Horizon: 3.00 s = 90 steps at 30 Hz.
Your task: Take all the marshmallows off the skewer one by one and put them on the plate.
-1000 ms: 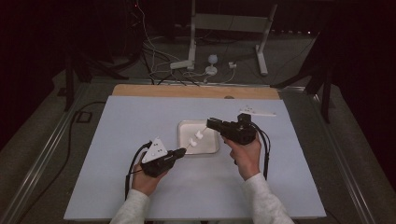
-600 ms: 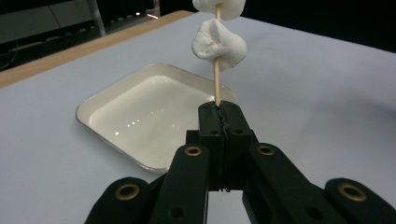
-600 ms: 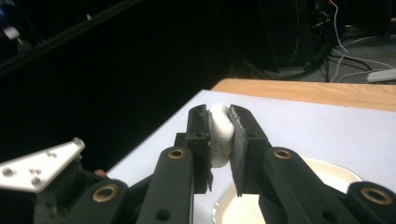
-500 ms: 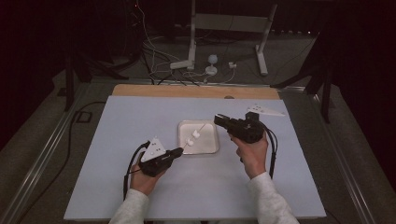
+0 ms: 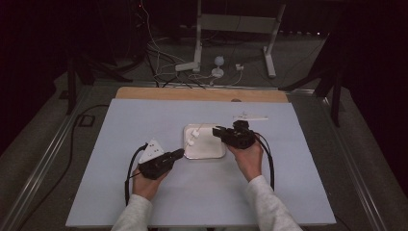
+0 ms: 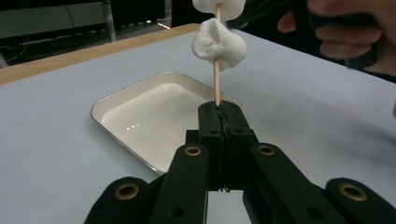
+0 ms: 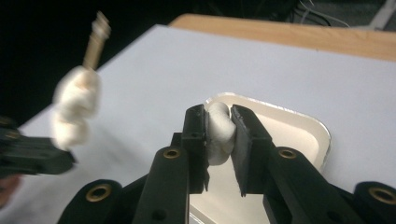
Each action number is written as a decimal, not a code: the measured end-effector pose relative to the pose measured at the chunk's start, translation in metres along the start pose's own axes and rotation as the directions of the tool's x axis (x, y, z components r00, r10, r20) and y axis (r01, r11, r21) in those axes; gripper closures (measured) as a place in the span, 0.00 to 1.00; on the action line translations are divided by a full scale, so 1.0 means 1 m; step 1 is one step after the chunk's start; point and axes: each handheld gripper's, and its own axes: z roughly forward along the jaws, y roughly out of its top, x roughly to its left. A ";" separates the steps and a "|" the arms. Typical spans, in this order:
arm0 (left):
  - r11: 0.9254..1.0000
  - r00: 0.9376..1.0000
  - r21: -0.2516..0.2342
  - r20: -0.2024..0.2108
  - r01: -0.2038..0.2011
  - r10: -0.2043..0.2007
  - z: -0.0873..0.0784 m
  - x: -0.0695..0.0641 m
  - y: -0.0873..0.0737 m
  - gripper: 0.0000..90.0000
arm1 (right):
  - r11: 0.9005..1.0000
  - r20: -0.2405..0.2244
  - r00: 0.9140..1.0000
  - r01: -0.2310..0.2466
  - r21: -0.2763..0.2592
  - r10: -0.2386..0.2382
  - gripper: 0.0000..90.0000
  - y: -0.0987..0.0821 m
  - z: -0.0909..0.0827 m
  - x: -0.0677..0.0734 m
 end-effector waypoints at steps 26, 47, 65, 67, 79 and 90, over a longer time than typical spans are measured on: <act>1.000 0.999 0.015 -0.032 0.024 -0.024 0.003 0.005 -0.002 1.00 | 0.998 -0.124 0.991 -0.059 -0.023 0.056 0.26 0.004 0.000 0.011; 1.000 1.000 0.003 -0.001 0.028 -0.028 0.004 0.000 0.001 1.00 | 0.999 -0.227 0.973 -0.044 -0.008 0.041 0.16 0.009 0.007 0.027; 1.000 0.999 -0.010 0.049 0.011 -0.010 0.008 -0.006 0.002 1.00 | 0.997 -0.324 0.943 -0.074 0.011 0.074 0.76 0.008 0.010 0.030; 1.000 0.999 -0.008 0.050 0.009 -0.009 0.008 -0.006 0.002 1.00 | 0.996 -0.335 0.939 -0.083 0.017 0.083 0.80 0.008 0.011 0.030; 1.000 0.998 -0.016 0.054 -0.023 0.024 0.005 -0.006 0.002 1.00 | 0.996 -0.330 0.940 -0.095 -0.003 0.088 0.85 0.010 0.005 0.030; 0.998 0.997 -0.007 0.042 -0.058 0.059 0.003 -0.003 0.001 1.00 | 0.992 -0.329 0.938 -0.122 -0.017 0.110 0.86 0.013 0.001 0.029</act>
